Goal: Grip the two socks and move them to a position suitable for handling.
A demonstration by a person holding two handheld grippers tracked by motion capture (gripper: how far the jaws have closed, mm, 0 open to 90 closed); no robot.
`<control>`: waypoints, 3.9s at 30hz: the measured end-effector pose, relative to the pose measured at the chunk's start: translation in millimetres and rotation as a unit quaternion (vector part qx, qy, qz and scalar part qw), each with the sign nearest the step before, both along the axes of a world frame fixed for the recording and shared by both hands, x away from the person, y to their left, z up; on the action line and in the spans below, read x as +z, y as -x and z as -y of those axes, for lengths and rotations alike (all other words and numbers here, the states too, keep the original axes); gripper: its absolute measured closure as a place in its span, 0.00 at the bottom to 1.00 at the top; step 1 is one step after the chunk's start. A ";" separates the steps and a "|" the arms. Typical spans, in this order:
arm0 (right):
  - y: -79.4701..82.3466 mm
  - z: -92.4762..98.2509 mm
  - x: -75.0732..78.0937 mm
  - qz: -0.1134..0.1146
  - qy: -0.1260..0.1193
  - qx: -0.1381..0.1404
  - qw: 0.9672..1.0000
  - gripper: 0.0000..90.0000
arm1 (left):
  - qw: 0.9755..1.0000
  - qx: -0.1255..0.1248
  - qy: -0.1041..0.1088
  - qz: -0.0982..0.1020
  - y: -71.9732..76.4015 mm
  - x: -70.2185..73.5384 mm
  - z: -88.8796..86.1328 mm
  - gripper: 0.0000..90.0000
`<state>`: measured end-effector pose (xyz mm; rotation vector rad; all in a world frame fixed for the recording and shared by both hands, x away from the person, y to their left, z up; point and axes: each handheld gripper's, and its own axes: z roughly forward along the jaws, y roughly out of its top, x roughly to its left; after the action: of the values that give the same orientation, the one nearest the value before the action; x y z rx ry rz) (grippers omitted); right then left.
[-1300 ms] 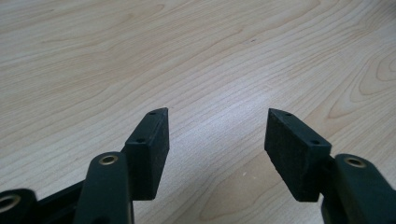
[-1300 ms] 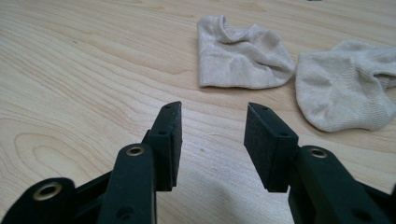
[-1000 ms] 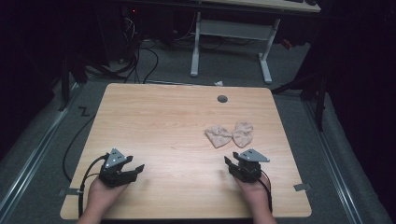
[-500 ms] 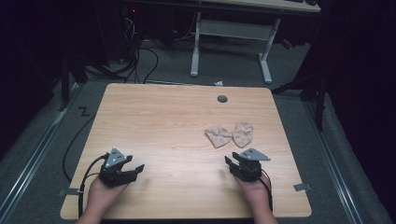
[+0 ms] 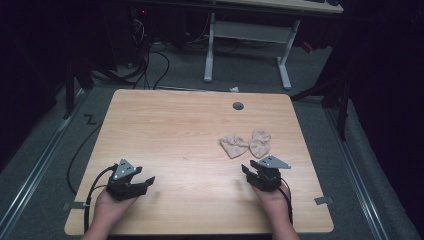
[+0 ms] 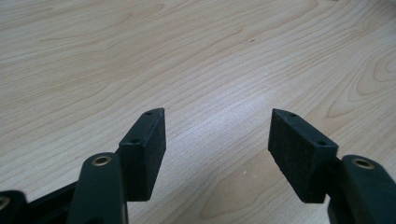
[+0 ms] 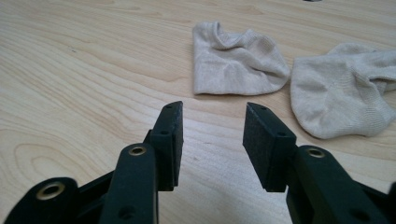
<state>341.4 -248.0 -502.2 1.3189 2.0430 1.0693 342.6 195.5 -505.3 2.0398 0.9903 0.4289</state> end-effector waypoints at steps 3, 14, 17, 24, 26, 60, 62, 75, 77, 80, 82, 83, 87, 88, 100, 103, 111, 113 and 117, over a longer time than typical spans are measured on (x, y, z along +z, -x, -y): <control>-7.1 -0.3 1.0 -0.003 0.006 -0.005 1.000 0.61 | 1.000 -0.001 -0.002 0.000 -0.4 -0.2 0.1 0.41; -31.0 -3.5 1.5 -0.022 0.024 -0.022 0.999 0.55 | 1.000 -0.005 0.003 0.001 0.0 0.8 -0.8 0.41; -39.5 -5.9 1.4 -0.029 0.027 -0.023 0.999 0.55 | 1.000 -0.006 0.007 0.001 0.4 1.4 -0.9 0.41; -55.4 -11.0 3.9 -0.032 0.033 -0.025 0.999 0.61 | 1.000 -0.007 0.006 0.001 0.3 1.5 -0.9 0.41; -60.9 -12.5 6.3 -0.029 0.033 -0.024 0.999 0.63 | 1.000 -0.008 0.007 0.001 0.3 1.5 -0.6 0.42; -122.8 -11.8 -18.7 -0.098 0.040 -0.046 0.993 0.60 | 1.000 -0.013 0.004 -0.003 1.3 0.3 0.0 0.42; -122.7 -11.6 -18.4 -0.100 0.038 -0.045 0.993 0.64 | 1.000 -0.015 0.000 -0.003 1.4 0.3 0.0 0.42; -113.9 -22.6 -13.4 -0.080 0.066 -0.019 0.994 0.92 | 1.000 -0.014 0.000 -0.004 1.2 -0.4 0.8 0.42; -110.1 -23.9 -7.2 -0.069 0.057 -0.018 0.996 0.92 | 1.000 -0.014 0.001 -0.003 1.0 -0.5 0.5 0.42; -101.7 -26.0 4.3 -0.047 0.052 -0.014 0.997 0.92 | 1.000 -0.015 0.000 -0.004 0.5 -0.1 -0.3 0.42; -94.3 -27.8 11.8 -0.030 0.050 -0.009 0.998 0.92 | 1.000 -0.015 0.000 -0.004 0.4 -0.2 -0.4 0.42; -90.9 -28.8 14.4 -0.023 0.051 -0.008 0.998 0.92 | 1.000 -0.015 0.001 -0.004 0.4 -0.3 -0.3 0.42; -69.3 -33.4 21.8 -0.003 0.045 -0.003 0.999 0.92 | 1.000 -0.012 0.005 -0.003 0.2 -0.1 -0.8 0.42; -63.8 -33.7 22.6 0.003 0.040 0.000 0.999 0.92 | 1.000 -0.012 0.006 -0.003 0.3 -0.1 -0.8 0.42; -18.0 -24.2 36.7 0.051 -0.019 0.003 0.999 0.92 | 1.000 -0.010 0.015 0.000 -0.3 1.7 -2.2 0.42; -13.8 -25.0 38.6 0.057 -0.020 0.010 0.998 0.92 | 1.000 -0.011 0.016 0.000 0.1 1.9 -1.2 0.42; -5.4 -37.4 50.5 0.075 -0.031 0.037 0.996 0.92 | 1.000 -0.018 0.016 -0.004 0.4 -0.2 5.0 0.42; -2.5 -43.4 53.2 0.079 -0.029 0.045 0.995 0.92 | 1.000 -0.020 0.014 -0.005 0.8 -0.4 5.8 0.42; 3.1 -60.9 57.4 0.084 -0.028 0.072 0.993 0.92 | 1.000 -0.022 0.016 -0.007 1.0 -0.2 5.8 0.42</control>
<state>338.2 -187.1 -444.8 1.0814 2.0182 1.2647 341.6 189.7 -505.5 2.0346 0.9524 0.3750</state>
